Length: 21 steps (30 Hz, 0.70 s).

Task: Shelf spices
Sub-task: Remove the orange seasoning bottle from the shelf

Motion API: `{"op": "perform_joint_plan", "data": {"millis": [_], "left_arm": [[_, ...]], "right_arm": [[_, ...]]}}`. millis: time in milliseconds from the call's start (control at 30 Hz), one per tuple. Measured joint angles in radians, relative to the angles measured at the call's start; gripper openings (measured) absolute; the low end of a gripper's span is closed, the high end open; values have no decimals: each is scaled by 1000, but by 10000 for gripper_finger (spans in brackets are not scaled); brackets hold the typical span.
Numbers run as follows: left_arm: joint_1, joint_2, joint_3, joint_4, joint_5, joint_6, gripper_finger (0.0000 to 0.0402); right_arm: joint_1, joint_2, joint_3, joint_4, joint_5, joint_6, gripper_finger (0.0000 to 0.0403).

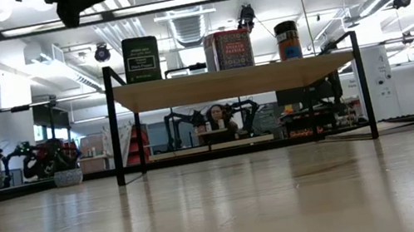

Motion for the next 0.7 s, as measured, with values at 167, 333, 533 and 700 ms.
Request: {"op": "perform_joint_plan", "data": {"millis": [167, 333, 533, 700], "left_arm": [[0, 0, 59, -30, 0, 44, 192], [2, 1, 99, -91, -1, 67, 192], [4, 1, 105, -94, -27, 92, 192], [13, 1, 104, -95, -28, 92, 192]], "right_arm": [[-117, -64, 0, 5, -10, -107, 274], [-246, -95, 0, 13, -65, -152, 288], [-437, -105, 12, 17, -201, -229, 287], [-594, -86, 31, 85, -337, -368, 282]]}}
